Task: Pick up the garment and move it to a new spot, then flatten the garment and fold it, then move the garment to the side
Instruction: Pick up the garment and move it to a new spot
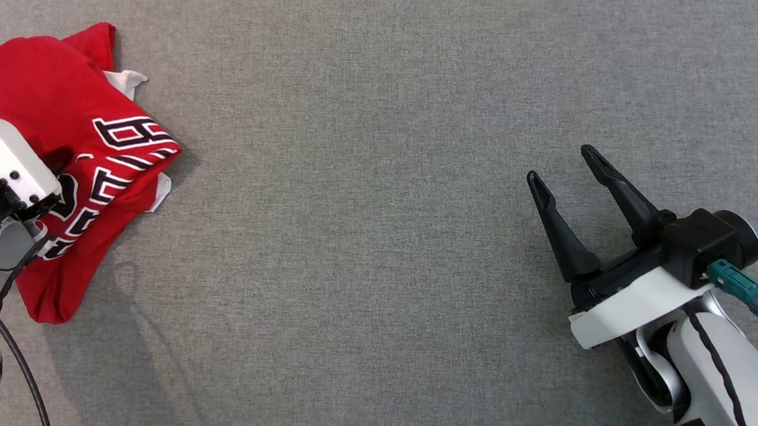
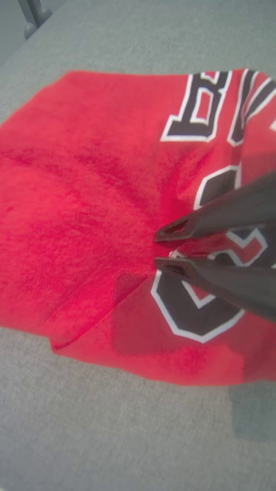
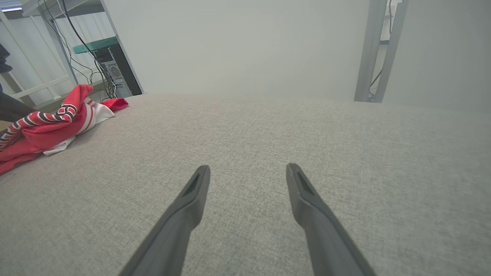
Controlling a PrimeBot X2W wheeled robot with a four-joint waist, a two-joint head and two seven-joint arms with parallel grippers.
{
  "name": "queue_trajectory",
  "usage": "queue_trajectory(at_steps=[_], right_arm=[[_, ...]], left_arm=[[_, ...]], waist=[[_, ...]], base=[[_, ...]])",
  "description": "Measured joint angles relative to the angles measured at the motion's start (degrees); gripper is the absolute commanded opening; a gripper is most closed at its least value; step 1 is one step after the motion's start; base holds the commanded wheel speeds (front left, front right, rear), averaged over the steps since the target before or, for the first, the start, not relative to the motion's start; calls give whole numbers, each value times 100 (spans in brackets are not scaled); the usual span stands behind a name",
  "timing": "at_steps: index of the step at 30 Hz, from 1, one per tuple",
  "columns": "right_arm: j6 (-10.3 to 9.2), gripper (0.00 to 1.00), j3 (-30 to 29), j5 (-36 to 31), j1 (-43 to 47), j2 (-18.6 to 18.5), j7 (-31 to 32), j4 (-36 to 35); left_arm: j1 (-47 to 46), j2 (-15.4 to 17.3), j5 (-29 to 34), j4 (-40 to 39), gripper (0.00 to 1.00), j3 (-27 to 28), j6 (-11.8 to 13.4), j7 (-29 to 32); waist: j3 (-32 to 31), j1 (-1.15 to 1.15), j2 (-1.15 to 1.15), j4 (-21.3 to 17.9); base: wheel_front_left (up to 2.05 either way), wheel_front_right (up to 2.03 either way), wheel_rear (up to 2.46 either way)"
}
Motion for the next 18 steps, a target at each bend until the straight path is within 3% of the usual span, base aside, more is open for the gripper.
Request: queue_trajectory(at_steps=[8, 18], right_arm=[[0, 100, 1, 13, -3, 12, 0, 118], [0, 100, 62, 74, 127, 40, 0, 247]], left_arm=[[-23, -33, -110, 21, 0, 29, -21, -404], [-18, -32, -249, -147, 0, 112, -35, -1432]], waist=[[-155, 0, 0, 40], [-633, 0, 0, 98]], base=[[0, 0, 0], [0, 0, 0]])
